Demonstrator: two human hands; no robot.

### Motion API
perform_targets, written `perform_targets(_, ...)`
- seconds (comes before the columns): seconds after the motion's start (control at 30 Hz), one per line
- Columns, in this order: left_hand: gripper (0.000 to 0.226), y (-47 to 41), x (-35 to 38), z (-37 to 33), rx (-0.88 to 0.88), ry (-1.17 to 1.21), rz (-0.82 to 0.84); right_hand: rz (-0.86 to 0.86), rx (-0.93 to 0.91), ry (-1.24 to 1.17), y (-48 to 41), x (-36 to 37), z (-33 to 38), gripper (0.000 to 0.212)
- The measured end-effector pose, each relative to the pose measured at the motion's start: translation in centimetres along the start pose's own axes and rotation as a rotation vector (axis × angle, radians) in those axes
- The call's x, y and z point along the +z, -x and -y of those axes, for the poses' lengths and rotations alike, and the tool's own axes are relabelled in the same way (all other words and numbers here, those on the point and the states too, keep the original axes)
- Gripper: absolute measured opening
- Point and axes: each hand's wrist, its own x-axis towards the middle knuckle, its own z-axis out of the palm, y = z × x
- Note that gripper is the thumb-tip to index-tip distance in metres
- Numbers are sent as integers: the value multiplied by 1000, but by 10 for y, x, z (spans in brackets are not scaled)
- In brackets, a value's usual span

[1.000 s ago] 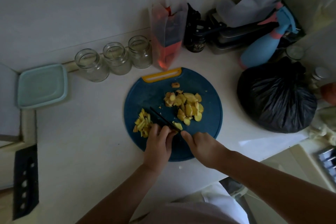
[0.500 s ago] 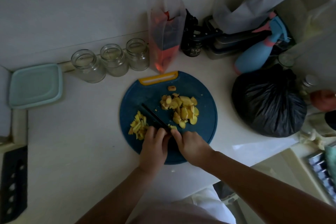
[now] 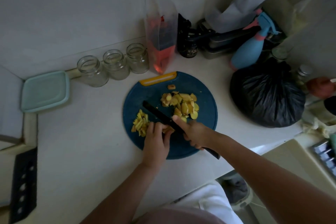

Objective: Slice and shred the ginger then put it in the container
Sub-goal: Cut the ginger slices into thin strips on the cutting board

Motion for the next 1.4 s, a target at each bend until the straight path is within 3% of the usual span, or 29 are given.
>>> perform_targets(0.17,15,0,-2,-2,19,6,5,-40,67,59,5,2,8,82)
perform_targets(0.23,13,-1,-2,-2,3,4,25,-132,-58,340,3,5,6,68)
perform_targets(0.3,12,-1,-2,-3,-9,5,46,-195,-162,434,-1,10,-1,50)
perform_targets(0.47,9,-1,-7,0,-12,35,65,-193,-184,557,-7,23,-2,62)
perform_targets(0.63,23,-1,-7,4,-5,62,61,-155,-155,675,-9,27,-2,66)
perform_targets(0.83,11,0,-2,9,-21,109,64,-43,-187,867,-5,24,1,67)
perform_targets(1.27,16,-3,-1,10,-42,118,58,-6,-147,857,-6,22,9,64)
perform_targets(1.33,16,-4,0,9,-41,115,54,-21,-82,818,-9,18,8,55)
perform_targets(1.4,17,-3,0,8,-42,115,49,-18,-34,765,-9,15,8,31)
